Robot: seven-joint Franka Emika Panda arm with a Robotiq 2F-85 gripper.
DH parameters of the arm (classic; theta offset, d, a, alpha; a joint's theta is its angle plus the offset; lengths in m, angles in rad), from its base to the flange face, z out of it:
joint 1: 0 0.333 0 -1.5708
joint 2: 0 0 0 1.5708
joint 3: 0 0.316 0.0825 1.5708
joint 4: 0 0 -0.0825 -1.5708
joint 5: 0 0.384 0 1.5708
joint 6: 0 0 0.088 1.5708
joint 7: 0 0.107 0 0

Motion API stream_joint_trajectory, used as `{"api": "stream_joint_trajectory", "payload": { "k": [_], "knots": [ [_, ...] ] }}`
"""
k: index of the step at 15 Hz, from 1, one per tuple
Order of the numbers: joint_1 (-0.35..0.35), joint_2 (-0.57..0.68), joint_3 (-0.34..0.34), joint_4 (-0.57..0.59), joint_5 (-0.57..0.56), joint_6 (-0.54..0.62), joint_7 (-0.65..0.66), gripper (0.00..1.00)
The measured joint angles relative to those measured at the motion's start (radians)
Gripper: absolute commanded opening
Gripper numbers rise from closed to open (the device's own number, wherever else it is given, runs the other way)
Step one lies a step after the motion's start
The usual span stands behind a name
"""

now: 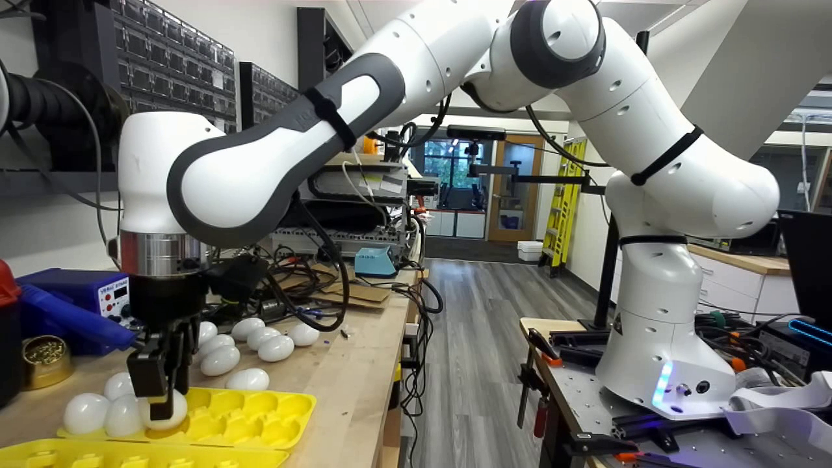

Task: Take one egg from the carton and put it on the table

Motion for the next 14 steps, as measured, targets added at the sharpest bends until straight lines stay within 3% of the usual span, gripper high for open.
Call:
{"api": "stream_joint_trajectory", "payload": {
  "k": [14],
  "knots": [
    [-0.045,-0.229,-0.072,-0.181,-0.003,0.001,0.003,0.23]
  ]
}}
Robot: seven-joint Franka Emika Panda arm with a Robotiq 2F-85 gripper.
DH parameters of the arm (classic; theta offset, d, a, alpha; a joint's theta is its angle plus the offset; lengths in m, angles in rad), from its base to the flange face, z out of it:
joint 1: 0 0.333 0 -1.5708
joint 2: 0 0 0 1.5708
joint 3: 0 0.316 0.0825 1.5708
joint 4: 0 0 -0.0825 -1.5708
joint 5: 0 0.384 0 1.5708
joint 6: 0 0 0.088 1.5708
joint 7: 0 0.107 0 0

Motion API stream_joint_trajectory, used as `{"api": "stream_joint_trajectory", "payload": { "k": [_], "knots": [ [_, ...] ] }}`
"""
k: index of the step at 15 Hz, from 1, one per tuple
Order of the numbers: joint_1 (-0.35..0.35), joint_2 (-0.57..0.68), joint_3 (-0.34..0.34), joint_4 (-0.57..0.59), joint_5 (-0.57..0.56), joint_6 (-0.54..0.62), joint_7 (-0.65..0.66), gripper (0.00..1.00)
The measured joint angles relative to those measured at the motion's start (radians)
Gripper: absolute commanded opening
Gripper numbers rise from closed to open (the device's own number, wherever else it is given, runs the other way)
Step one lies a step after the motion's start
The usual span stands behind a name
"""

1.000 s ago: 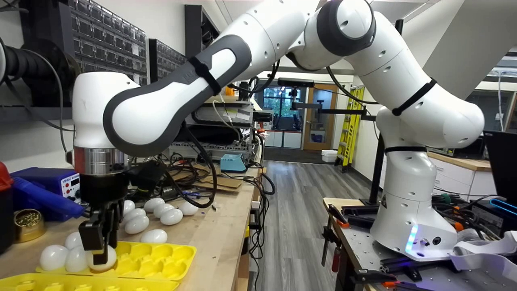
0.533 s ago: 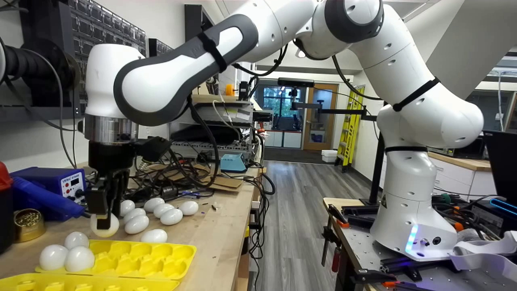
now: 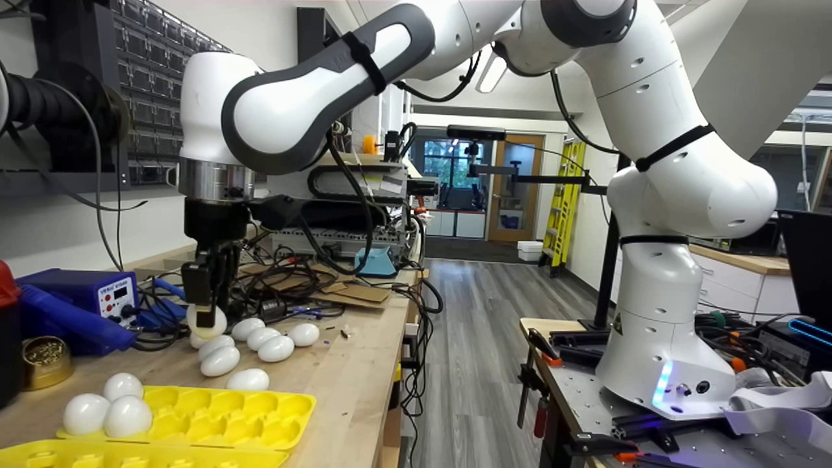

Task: Take one egg from the carton and put it on the table

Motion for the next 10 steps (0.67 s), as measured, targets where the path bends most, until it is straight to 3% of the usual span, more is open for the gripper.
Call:
{"api": "stream_joint_trajectory", "payload": {
  "k": [10],
  "knots": [
    [-0.016,-0.052,-0.048,-0.156,-0.009,0.000,0.032,0.23]
  ]
}}
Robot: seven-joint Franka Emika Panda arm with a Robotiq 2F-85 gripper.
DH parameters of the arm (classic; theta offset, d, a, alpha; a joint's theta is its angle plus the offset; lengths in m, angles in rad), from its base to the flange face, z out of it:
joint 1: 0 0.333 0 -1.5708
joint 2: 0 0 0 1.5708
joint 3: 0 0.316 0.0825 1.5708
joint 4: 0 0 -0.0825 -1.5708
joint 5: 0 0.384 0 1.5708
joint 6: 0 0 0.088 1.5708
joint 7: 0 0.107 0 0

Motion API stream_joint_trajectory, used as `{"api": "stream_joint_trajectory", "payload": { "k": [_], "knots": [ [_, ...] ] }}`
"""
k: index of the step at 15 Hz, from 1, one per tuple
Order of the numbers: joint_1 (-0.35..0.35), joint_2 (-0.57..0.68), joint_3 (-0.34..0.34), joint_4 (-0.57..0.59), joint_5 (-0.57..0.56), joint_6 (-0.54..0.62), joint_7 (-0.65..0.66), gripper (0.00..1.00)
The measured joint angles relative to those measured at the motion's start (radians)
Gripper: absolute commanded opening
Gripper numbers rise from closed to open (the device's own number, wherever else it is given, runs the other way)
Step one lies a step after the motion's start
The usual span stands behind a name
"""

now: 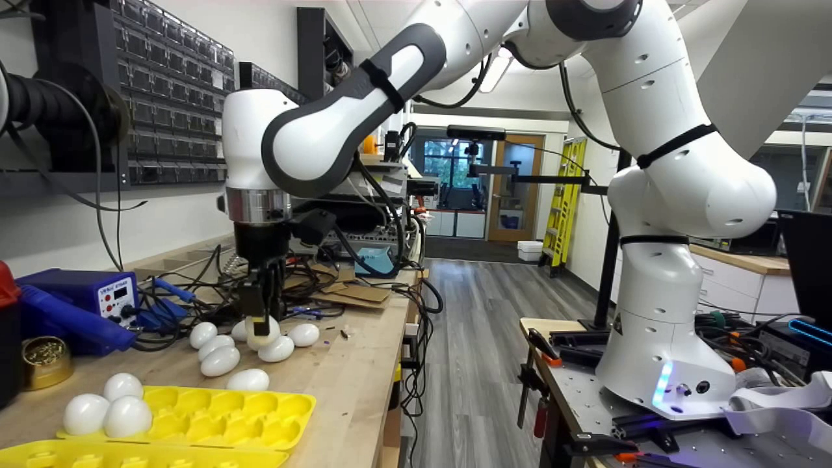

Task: Take one egg from the carton and put it on the table

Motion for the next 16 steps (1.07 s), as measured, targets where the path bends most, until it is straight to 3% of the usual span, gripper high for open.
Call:
{"api": "stream_joint_trajectory", "payload": {
  "k": [16],
  "knots": [
    [-0.010,-0.001,-0.001,-0.122,0.000,-0.001,0.005,0.23]
  ]
}}
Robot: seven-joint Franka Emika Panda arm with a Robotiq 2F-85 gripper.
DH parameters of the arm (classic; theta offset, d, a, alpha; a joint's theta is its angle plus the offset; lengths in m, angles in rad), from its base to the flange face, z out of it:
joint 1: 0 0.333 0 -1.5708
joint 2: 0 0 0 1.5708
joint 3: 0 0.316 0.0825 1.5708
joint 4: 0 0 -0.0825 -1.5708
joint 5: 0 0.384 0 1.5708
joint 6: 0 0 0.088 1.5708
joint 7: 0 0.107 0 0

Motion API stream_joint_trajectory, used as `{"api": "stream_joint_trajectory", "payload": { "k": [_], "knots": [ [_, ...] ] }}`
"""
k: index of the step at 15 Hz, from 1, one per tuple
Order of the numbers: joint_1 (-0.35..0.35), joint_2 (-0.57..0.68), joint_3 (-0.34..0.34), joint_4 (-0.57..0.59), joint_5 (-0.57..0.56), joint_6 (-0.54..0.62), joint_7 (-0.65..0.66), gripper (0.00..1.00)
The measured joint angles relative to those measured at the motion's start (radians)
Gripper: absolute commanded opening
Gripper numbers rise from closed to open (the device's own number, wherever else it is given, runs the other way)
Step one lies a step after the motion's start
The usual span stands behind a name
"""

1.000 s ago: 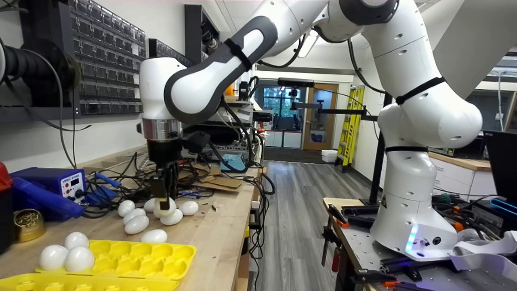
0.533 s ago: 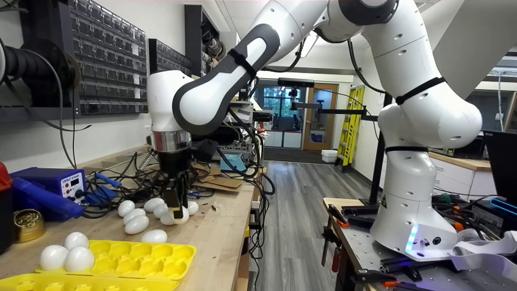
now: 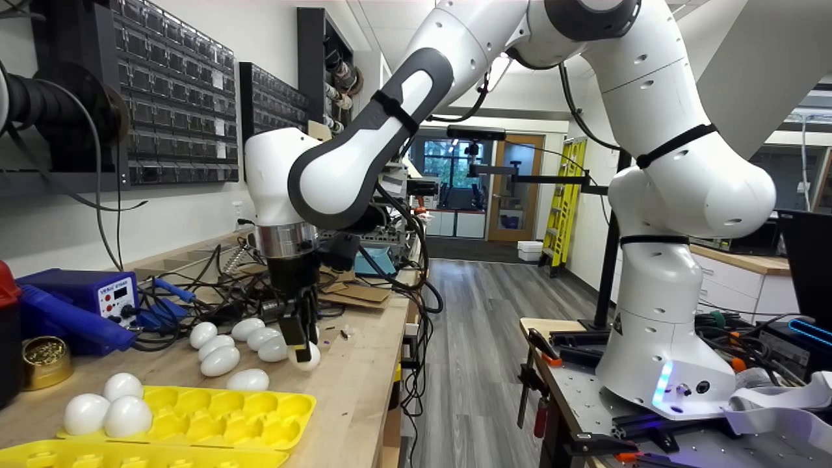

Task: Take one egg from the carton and put it on the table

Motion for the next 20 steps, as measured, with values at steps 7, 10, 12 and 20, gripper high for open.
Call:
{"api": "stream_joint_trajectory", "payload": {
  "k": [7,10,12,20],
  "knots": [
    [-0.001,0.003,0.002,-0.019,0.001,0.000,0.000,0.23],
    [-0.001,0.003,0.003,-0.019,0.001,0.000,0.000,0.75],
    [-0.001,0.003,0.003,-0.019,0.003,0.000,0.000,0.85],
    [-0.007,-0.012,0.003,-0.017,0.004,0.001,0.000,1.00]
  ]
}}
